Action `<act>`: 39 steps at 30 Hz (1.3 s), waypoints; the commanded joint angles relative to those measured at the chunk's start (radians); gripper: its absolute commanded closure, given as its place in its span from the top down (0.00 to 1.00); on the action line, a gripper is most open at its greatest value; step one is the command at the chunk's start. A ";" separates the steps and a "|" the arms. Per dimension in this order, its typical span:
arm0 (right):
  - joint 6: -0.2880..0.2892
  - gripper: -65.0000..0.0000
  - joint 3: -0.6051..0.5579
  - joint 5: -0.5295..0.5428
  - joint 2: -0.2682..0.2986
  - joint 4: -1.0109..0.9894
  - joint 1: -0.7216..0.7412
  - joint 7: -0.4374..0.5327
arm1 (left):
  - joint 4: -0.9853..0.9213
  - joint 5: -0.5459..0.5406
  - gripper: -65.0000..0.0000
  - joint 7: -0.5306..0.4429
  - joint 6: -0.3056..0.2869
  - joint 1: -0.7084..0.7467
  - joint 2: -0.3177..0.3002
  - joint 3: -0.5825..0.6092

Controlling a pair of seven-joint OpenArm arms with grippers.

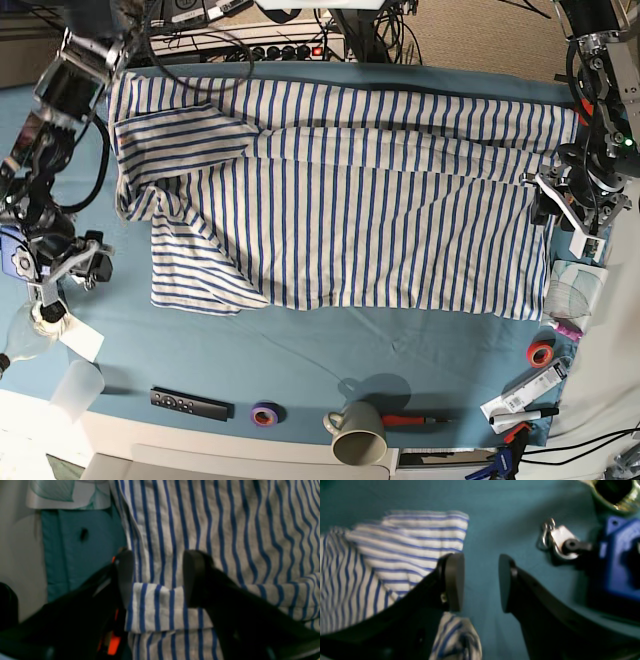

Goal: Fold the T-shirt properly
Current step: 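Grasp the shirt side near the right gripper and fold it inward, then move the left gripper down and grasp the shirt side near it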

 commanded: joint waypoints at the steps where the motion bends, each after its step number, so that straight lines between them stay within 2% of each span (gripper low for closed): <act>1: 0.005 0.36 0.004 0.013 0.023 -0.021 0.046 0.034 | 0.014 -0.008 0.50 -0.021 0.003 -0.010 -0.016 -0.005; 9: 0.045 0.36 -0.018 0.010 0.023 -0.279 0.175 0.038 | 0.014 -0.008 0.50 -0.025 0.003 -0.011 -0.016 -0.005; 15: 0.041 0.36 -0.169 0.005 0.019 -0.389 0.185 0.115 | 0.014 -0.008 0.50 -0.028 0.003 -0.010 -0.016 -0.005; 17: 0.040 0.36 -0.210 -0.047 0.000 -0.400 0.185 0.142 | 0.014 -0.008 0.50 -0.029 0.003 -0.011 -0.016 -0.005; 22: -0.035 0.36 -0.238 -0.197 -0.084 -0.400 0.185 0.243 | 0.014 -0.012 0.50 -0.028 0.003 -0.011 -0.013 -0.005; 24: -0.058 0.36 -0.238 -0.219 -0.109 -0.400 0.186 0.266 | 0.014 -0.011 0.50 -0.028 0.003 -0.011 -0.010 -0.005; 27: -0.061 0.36 -0.237 -0.227 -0.135 -0.400 0.188 0.261 | 0.014 -0.011 0.50 -0.029 0.003 -0.011 -0.006 -0.005; 32: -0.068 0.36 -0.237 -0.227 -0.141 -0.400 0.188 0.242 | 0.014 -0.009 0.50 -0.120 0.006 -0.018 0.003 -0.005; 39: -0.076 0.36 -0.237 -0.252 -0.140 -0.400 0.188 0.231 | -0.041 0.014 0.50 -0.125 0.029 -0.132 0.003 -0.003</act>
